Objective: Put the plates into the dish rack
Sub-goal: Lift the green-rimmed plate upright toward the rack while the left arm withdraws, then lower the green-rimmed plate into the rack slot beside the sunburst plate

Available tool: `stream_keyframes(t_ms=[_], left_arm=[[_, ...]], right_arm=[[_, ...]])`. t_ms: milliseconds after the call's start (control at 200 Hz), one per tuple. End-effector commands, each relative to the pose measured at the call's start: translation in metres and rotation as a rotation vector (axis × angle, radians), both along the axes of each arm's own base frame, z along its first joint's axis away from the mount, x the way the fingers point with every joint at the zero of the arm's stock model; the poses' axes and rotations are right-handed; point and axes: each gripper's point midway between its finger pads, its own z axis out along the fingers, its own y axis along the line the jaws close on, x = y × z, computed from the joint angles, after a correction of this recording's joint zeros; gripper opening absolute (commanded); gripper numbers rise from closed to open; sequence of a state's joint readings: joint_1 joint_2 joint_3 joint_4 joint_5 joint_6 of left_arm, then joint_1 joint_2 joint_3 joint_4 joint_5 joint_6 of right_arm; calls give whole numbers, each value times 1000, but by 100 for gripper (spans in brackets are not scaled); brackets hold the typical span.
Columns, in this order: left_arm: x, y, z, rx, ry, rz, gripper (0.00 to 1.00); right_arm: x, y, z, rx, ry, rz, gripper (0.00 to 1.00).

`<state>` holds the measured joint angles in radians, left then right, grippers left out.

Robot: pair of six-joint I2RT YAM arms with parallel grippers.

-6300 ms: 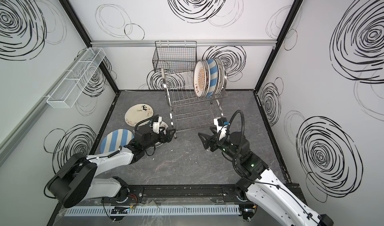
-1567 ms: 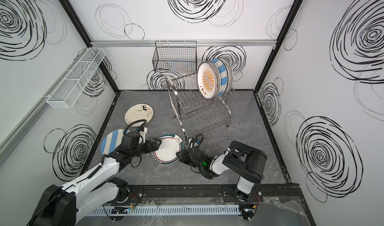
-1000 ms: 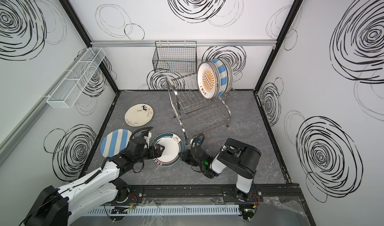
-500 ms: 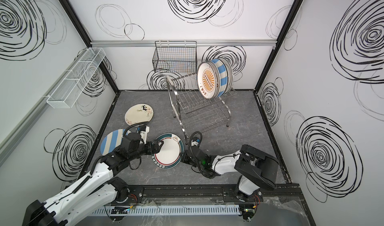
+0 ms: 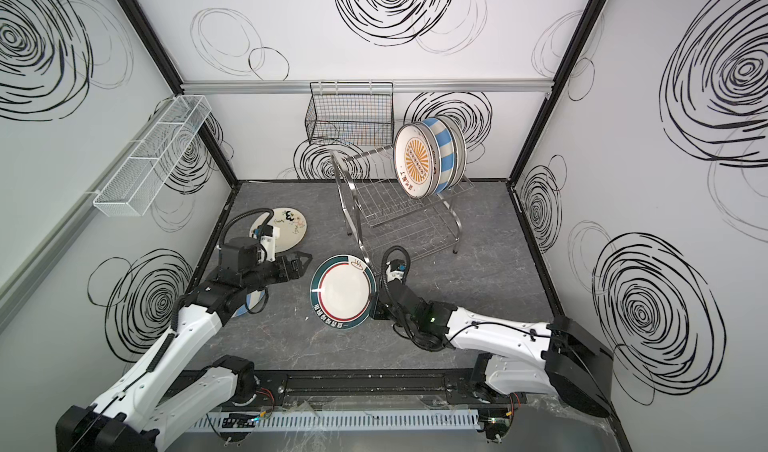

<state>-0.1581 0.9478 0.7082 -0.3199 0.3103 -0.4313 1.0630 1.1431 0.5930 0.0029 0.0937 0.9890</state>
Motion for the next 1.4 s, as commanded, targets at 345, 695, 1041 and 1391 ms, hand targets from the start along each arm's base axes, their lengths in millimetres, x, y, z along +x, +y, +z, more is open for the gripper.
stream_keyframes(t_ms=[345, 695, 1041, 1391], left_arm=[[10, 33, -23, 17, 66, 57, 96], [9, 43, -34, 5, 95, 69, 96], [6, 48, -26, 20, 60, 86, 96], [0, 45, -17, -9, 19, 88, 96]], right_arm=[[1, -52, 137, -73, -262, -25, 0], [7, -115, 259, -160, -424, -190, 0], [45, -135, 367, -300, -634, -376, 0], [127, -156, 390, -471, -744, -598, 0]])
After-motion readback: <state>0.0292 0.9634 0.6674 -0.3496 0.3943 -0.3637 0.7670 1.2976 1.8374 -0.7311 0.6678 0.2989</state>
